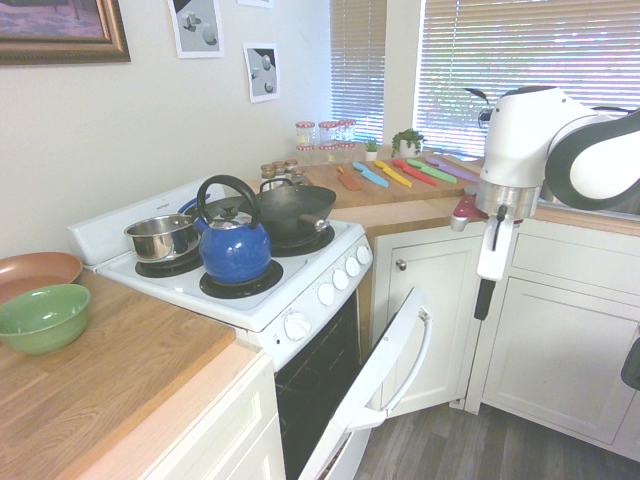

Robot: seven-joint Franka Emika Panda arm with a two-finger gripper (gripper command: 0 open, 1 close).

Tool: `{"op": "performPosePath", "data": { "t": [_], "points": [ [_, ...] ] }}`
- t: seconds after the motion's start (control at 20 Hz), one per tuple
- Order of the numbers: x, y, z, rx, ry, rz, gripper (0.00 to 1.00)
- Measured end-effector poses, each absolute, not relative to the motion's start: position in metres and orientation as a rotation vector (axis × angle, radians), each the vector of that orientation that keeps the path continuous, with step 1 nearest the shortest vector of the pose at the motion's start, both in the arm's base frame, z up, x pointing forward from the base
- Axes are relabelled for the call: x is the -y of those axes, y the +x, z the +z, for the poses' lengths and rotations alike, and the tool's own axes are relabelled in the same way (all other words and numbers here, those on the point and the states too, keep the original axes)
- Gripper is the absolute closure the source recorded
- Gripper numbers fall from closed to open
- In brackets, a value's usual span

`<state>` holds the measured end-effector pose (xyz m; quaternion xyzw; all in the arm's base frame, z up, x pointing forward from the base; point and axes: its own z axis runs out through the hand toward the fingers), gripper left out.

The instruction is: Close the oven

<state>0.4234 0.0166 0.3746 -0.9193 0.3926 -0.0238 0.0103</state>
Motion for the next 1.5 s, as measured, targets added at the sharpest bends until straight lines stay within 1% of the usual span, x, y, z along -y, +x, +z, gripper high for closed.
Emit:
{"op": "performPosePath", "data": {
  "t": [0.25,0.75,0.9,1.25,1.5],
  "points": [
    [-0.016,0.425,0.356,-1.235,-2.907,-0.033,0.0],
    [-0.007,0.448,0.232,-1.196,-2.914,-0.046,0.0],
    [-0.01,0.455,0.204,-1.189,-2.901,-0.067,0.0],
    [0.002,0.501,0.206,-1.198,-2.89,-0.159,0.0],
    [0.013,0.522,0.184,-1.199,-2.903,-0.16,0.0]
  ]
}}
